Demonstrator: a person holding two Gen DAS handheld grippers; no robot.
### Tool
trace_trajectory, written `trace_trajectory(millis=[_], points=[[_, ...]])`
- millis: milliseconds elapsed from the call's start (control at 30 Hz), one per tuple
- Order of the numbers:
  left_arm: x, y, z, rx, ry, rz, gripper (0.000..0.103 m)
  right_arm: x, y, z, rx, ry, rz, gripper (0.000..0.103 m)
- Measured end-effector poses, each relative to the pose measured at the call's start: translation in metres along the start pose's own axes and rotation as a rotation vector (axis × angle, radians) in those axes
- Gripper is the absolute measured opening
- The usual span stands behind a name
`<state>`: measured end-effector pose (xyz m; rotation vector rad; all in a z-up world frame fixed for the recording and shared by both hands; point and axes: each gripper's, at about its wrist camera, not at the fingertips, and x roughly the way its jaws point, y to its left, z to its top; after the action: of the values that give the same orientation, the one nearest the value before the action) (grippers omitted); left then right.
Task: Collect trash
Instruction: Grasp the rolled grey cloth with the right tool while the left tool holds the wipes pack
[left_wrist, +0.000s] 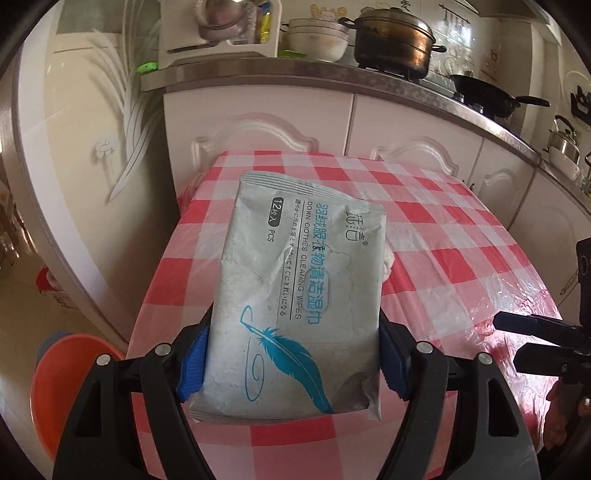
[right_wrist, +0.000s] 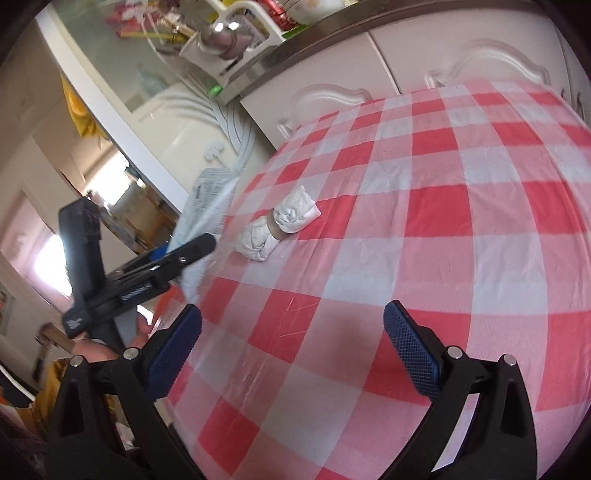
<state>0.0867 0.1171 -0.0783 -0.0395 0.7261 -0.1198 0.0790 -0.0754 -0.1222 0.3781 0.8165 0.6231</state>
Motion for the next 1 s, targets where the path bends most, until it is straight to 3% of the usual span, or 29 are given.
trace_trajectory(millis=[200, 467, 700, 800, 1000], points=[[-0.013, 0.026, -0.012, -0.078, -0.017, 0.024, 0.075, 0.030, 0.012, 0.017, -0.039, 0.060, -0.057, 0.099], [-0.026, 0.050, -0.026, -0.139, -0.023, 0.021, 0.075, 0.073, 0.047, 0.051, -0.320, 0.052, -0.118, 0.099], [-0.034, 0.058, -0.035, -0.154, -0.037, 0.013, 0.075, 0.121, 0.055, 0.064, -0.500, 0.157, -0.163, 0.099], [-0.035, 0.059, -0.037, -0.160, -0.038, 0.008, 0.076, 0.132, 0.058, 0.062, -0.537, 0.179, -0.158, 0.099], [-0.036, 0.065, -0.038, -0.173, -0.043, -0.001, 0.076, 0.153, 0.060, 0.061, -0.535, 0.214, -0.230, 0.099]])
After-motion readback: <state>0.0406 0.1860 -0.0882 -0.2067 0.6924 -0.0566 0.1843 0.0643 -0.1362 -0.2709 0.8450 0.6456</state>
